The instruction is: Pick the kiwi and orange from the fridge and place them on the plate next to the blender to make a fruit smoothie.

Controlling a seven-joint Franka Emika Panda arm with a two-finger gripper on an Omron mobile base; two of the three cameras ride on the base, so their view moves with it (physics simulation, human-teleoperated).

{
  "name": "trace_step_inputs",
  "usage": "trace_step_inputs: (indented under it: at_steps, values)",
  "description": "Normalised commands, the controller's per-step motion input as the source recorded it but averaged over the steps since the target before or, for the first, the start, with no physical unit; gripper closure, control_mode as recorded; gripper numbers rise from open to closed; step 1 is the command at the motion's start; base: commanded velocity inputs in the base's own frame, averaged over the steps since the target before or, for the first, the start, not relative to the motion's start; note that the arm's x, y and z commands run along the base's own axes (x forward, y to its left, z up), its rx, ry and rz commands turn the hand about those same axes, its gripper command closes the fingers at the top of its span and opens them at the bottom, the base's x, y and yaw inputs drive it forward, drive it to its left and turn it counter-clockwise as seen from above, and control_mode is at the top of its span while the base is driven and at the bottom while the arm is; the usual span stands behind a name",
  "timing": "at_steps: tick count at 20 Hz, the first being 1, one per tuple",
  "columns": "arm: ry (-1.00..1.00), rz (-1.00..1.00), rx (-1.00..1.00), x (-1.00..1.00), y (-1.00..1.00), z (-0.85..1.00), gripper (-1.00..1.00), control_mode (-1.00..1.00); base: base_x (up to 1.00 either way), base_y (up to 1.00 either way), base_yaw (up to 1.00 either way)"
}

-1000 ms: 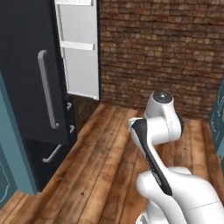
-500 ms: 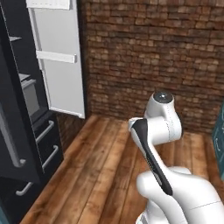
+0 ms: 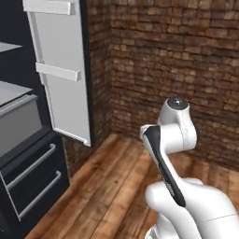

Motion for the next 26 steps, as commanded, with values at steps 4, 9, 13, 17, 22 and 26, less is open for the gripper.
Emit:
trace_step_inputs:
  at_steps: [4, 9, 13, 17, 22, 26]
  values:
    - [0.0, 0.0, 0.0, 0.0, 0.0, 0.0, -1.0, 1.0, 0.78, -0.05, 0.88]
    - [0.0, 0.0, 0.0, 0.0, 0.0, 0.0, -1.0, 1.0, 0.47, -0.02, 0.97]
    - [0.0, 0.0, 0.0, 0.0, 0.0, 0.0, -1.0, 1.0, 0.5, -0.1, 0.95]
    - [0.0, 0.0, 0.0, 0.0, 0.0, 0.0, -1.0, 1.0, 0.68, -0.64, 0.59]
    - [0.0, 0.0, 0.0, 0.0, 0.0, 0.0, -1.0, 1.0, 0.59, -0.62, 0.18]
    - [0.0, 0.0, 0.0, 0.0, 0.0, 0.0, -1.0, 1.0, 0.92, -0.02, 0.0]
